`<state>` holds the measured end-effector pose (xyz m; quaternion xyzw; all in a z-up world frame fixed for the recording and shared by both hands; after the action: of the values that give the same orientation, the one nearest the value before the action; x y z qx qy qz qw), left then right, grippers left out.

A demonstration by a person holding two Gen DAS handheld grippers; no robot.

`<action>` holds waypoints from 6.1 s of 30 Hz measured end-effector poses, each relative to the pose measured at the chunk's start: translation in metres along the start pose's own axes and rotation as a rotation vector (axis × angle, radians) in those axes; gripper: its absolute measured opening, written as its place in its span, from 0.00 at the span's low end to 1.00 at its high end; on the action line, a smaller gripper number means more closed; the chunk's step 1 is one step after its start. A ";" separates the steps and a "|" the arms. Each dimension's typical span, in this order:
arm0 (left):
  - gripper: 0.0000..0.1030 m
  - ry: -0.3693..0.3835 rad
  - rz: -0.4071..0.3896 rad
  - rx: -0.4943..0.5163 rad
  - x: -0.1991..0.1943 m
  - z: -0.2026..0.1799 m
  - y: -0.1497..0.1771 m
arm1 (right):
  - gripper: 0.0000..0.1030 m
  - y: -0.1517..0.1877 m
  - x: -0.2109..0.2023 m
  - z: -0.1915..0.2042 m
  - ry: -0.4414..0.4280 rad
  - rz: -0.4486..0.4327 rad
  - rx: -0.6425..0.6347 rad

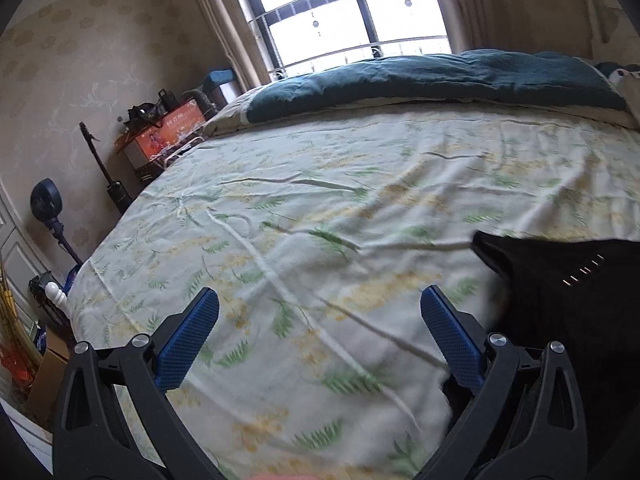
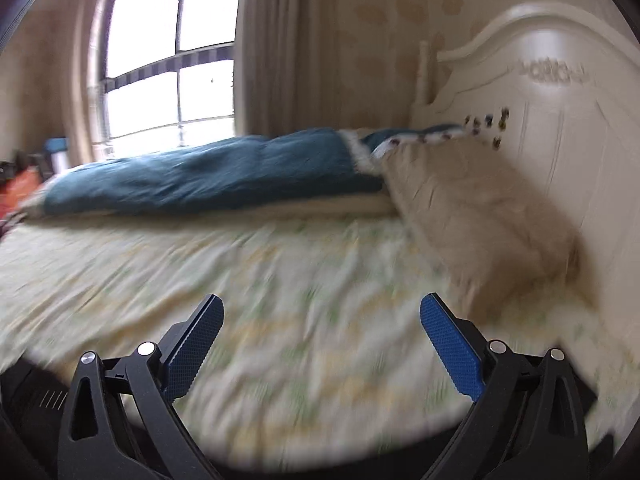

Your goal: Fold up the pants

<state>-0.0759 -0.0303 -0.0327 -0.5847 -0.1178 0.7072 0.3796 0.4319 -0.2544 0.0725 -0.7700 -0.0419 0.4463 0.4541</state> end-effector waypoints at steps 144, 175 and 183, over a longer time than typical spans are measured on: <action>0.98 0.391 0.181 0.073 -0.160 -0.169 0.201 | 0.95 0.294 -0.105 0.014 -0.144 0.333 0.055; 0.98 0.455 0.180 0.094 -0.153 -0.166 0.192 | 0.95 0.291 -0.100 0.015 -0.177 0.346 0.023; 0.98 0.568 0.175 0.213 -0.109 -0.108 0.121 | 0.95 0.211 -0.074 0.012 -0.541 0.353 -0.035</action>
<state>-0.0218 -0.2164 -0.0572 -0.7237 0.1187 0.5540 0.3940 0.3071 -0.4040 -0.0370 -0.6266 -0.0345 0.7057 0.3288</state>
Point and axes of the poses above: each gripper's, at about its wrist camera, not at the fingertips, and x roughly the way its jaws point, z to its left, y to its underside, the point moved 4 cm from there along x, roughly the way its jaws point, and after that the axes turned 12 degrees about z, right-handed, at the moved point
